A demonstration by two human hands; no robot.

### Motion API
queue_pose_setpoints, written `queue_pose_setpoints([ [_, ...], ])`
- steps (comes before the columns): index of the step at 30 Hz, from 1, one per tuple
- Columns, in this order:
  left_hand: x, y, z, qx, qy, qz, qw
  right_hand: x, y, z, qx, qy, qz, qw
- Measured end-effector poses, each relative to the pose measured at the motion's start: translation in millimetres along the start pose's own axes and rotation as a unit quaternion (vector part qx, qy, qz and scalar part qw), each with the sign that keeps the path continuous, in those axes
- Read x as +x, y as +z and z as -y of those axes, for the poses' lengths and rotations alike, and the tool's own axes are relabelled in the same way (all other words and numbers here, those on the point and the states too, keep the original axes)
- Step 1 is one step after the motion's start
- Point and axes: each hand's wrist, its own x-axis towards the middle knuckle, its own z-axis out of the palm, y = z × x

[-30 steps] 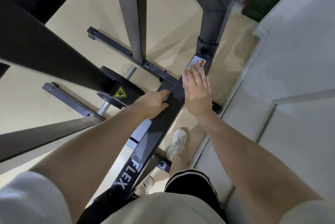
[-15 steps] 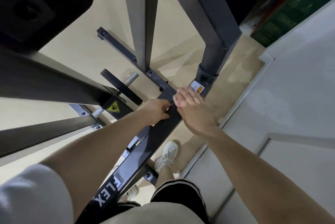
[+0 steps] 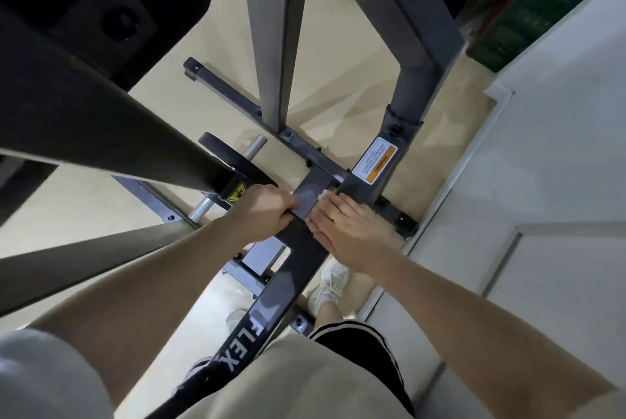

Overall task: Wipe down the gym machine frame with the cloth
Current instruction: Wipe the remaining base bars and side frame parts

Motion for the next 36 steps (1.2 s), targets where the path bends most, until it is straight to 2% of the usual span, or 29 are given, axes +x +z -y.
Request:
queue_pose_setpoints([
  [2,-8,3,8,0.005,0.026,0.005,1.0,14,-8,-21,-0.027,0.023,-0.006,0.999],
  [4,-12,7,9,0.017,0.037,0.025,0.999,23,-12,-31,-0.023,0.131,-0.059,0.989],
  [6,-14,12,7,0.026,0.035,0.031,0.999,20,-4,-7,-0.013,0.181,-0.083,0.98],
  [9,-17,17,1,-0.002,0.006,0.012,1.0,-8,16,40,0.043,0.148,-0.104,0.983],
  [11,-18,17,-2,-0.021,-0.011,0.004,1.0,-23,21,41,0.041,0.117,-0.111,0.986],
  [15,-7,17,-14,0.006,-0.048,0.016,0.999,-13,19,11,0.004,0.202,-0.133,0.97],
  [18,9,16,-30,-0.077,-0.053,0.048,0.994,8,17,0,-0.027,0.227,-0.11,0.967],
  [20,19,15,-39,-0.166,-0.055,0.07,0.982,18,7,8,0.043,0.321,-0.183,0.928],
  [21,24,15,-42,-0.193,-0.058,0.065,0.977,18,8,19,0.146,0.357,-0.224,0.895],
  [23,34,15,-46,-0.232,-0.066,0.041,0.97,16,11,18,0.203,0.292,-0.3,0.885],
  [26,45,19,-47,-0.29,-0.088,0.032,0.952,27,0,-1,0.355,0.31,-0.27,0.839],
  [27,49,20,-46,-0.304,-0.097,0.037,0.947,32,0,-16,0.328,0.333,-0.303,0.83],
  [28,52,21,-45,-0.31,-0.108,0.041,0.944,38,0,-34,0.319,0.356,-0.304,0.824],
  [31,59,20,-41,-0.301,-0.128,0.063,0.943,38,6,-60,0.358,0.408,-0.259,0.799],
  [33,61,18,-40,-0.319,-0.139,0.073,0.935,28,13,-46,0.361,0.402,-0.226,0.81],
  [36,62,18,-38,-0.33,-0.151,0.082,0.928,15,12,-24,0.379,0.33,-0.217,0.837],
])
